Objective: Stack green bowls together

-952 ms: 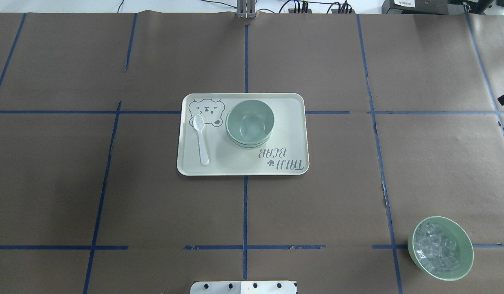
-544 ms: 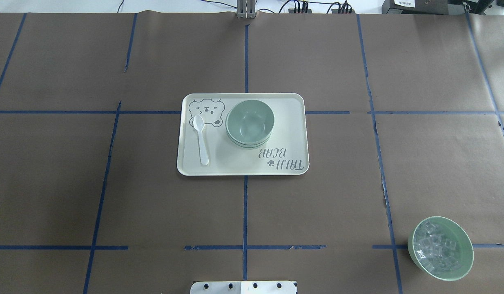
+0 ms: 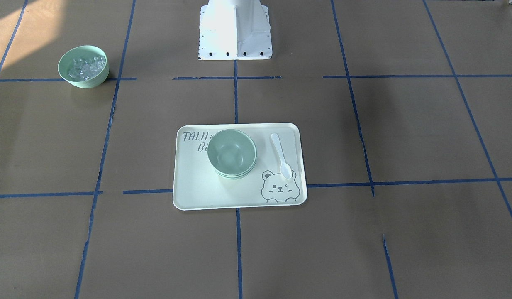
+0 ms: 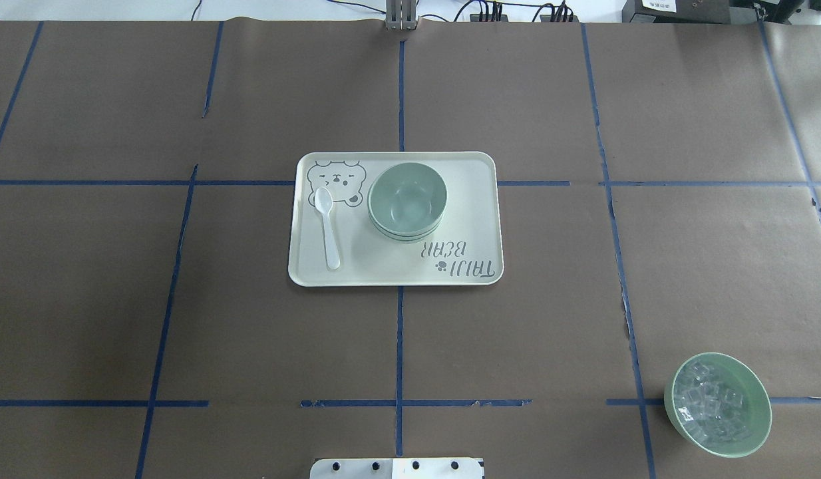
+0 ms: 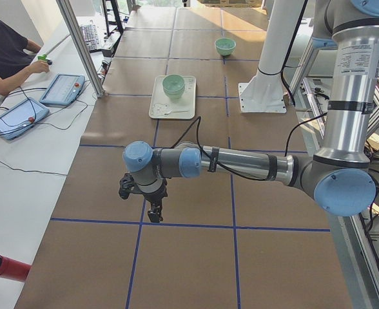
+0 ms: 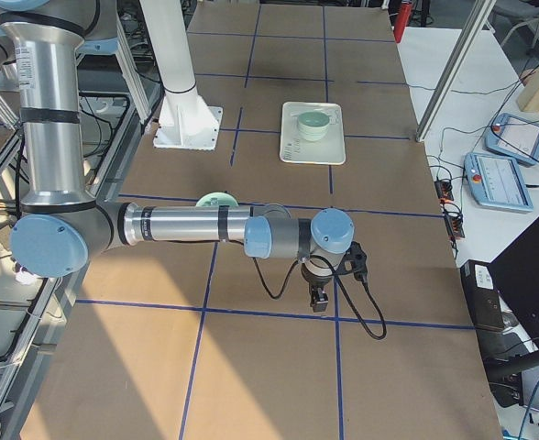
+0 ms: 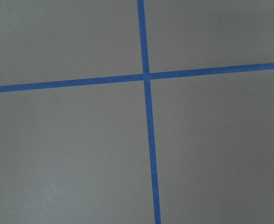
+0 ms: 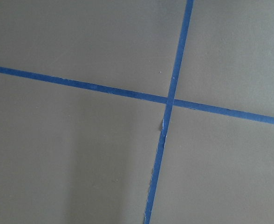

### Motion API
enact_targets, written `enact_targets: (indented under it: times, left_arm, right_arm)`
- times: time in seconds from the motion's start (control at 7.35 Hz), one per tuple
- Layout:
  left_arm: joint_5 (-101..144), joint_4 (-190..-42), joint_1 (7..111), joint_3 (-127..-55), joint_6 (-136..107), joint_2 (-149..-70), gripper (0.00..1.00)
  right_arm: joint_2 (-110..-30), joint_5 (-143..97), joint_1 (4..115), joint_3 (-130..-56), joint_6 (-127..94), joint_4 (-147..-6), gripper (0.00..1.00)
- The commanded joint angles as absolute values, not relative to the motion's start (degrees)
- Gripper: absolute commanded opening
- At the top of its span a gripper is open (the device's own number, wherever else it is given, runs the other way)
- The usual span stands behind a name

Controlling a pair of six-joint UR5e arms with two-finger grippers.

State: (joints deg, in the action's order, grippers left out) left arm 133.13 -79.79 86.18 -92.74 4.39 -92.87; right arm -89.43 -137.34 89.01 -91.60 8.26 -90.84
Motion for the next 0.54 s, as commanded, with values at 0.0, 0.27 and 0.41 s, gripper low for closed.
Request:
enact_targets:
  times: [0.0, 0.27, 0.41]
  left_arm:
    - [134.81, -79.89, 86.57, -92.37, 4.57, -92.02, 1.00]
    - [134.74, -79.89, 87.10, -92.63, 5.09, -92.02, 1.00]
    - [134.74, -79.81, 87.36, -92.72, 6.40, -92.02, 1.00]
  right_arm:
    - [-89.74, -137.28, 89.73, -91.50, 7.22, -90.53, 1.00]
    - [-90.26, -137.29, 90.26, -91.49, 7.12, -90.53, 1.00]
    - [-90.18, -137.29, 90.26, -91.49, 7.03, -90.53, 1.00]
